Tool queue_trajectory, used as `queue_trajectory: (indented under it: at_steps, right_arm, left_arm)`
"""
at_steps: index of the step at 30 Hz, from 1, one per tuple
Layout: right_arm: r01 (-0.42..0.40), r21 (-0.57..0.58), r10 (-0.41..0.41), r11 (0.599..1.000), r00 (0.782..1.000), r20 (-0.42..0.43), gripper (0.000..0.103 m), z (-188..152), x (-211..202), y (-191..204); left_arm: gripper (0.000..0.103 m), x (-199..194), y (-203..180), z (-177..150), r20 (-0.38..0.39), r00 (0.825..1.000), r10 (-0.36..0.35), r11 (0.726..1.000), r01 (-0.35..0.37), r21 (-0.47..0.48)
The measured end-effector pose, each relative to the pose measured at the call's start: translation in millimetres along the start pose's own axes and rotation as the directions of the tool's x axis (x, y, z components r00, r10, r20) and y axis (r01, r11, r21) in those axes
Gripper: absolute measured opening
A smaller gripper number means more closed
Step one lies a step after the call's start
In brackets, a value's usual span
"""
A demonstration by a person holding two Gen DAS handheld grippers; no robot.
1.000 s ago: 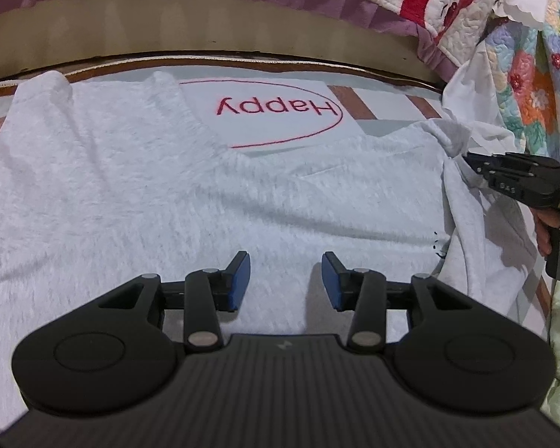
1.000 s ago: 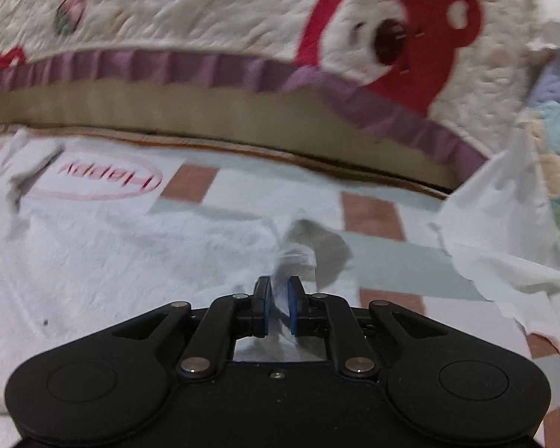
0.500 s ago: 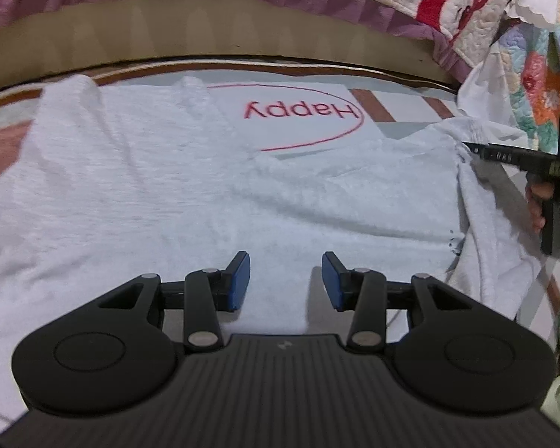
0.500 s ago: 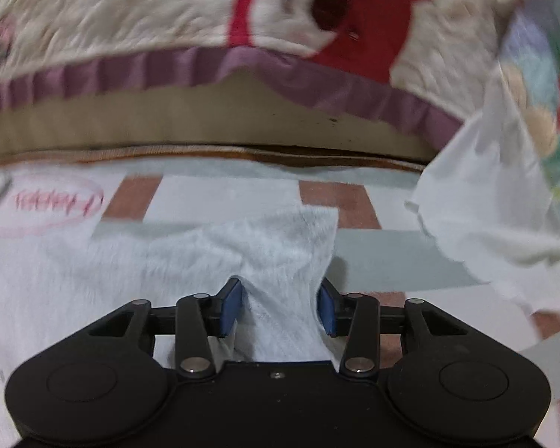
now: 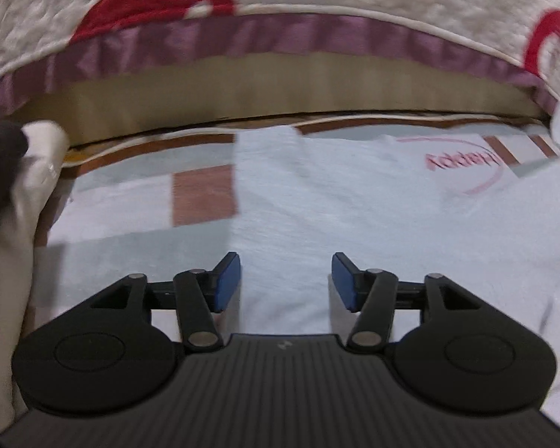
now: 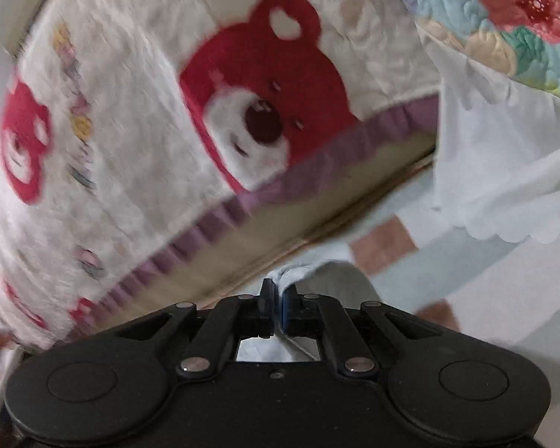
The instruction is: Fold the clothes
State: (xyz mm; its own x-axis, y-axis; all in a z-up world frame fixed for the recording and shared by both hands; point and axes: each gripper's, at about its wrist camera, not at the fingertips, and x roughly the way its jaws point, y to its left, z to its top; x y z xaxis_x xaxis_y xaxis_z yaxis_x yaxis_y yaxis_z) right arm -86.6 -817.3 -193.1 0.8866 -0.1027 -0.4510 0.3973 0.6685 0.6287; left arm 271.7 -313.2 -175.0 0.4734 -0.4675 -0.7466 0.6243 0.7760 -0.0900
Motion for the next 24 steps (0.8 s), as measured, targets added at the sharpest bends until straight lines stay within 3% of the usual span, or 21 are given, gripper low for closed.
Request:
queue_trajectory:
  at_steps: [4,7,9,10,11,12,14,17,20,24]
  right_arm:
    - [0.01,0.033,-0.008,0.999,0.999,-0.042,0.007,-4,11,-7]
    - [0.02,0.048,-0.018,0.999,0.999,-0.049,0.008,-9,19,-12]
    - [0.024,0.069,-0.022,0.997,0.999,-0.038,0.01,-9,20,-17]
    - [0.025,0.083,-0.023,0.996,0.999,-0.031,0.012,-8,20,-21]
    - [0.028,0.093,-0.026,0.995,0.999,-0.022,0.012,-7,20,-23]
    - [0.035,0.097,-0.035,0.995,0.999,-0.009,0.012,-7,19,-24]
    - [0.047,0.069,-0.049,0.997,0.998,0.027,0.009,-8,15,-20]
    - [0.028,-0.001,-0.028,1.0,0.995,0.092,0.008,-10,5,-10]
    - [0.035,-0.034,-0.031,0.999,0.994,0.102,0.008,-8,3,-5]
    - [0.129,-0.084,-0.126,0.988,0.991,0.039,0.007,-7,17,-7]
  left_arm:
    - [0.056,19,23,12,-0.037,0.997,-0.068,0.989,0.062,-0.134]
    - [0.072,33,21,16,-0.071,0.985,-0.155,0.974,0.14,-0.179]
    - [0.074,41,15,13,-0.084,0.979,-0.188,0.966,0.168,-0.196]
    - [0.072,41,11,12,-0.06,0.982,-0.181,0.969,0.168,-0.18]
    - [0.026,42,6,11,-0.051,0.984,-0.172,0.976,0.163,-0.146]
    - [0.002,41,0,10,-0.042,0.988,-0.149,0.985,0.145,-0.096]
    - [0.002,31,-10,9,0.019,0.995,-0.102,0.995,0.103,-0.015]
    - [0.002,-1,-18,7,0.191,0.98,-0.054,0.997,0.042,0.067]
    - [0.002,-4,-9,9,0.188,0.982,-0.006,1.0,0.01,-0.022]
    - [0.002,12,-15,-2,0.151,0.987,0.047,0.999,-0.043,-0.029]
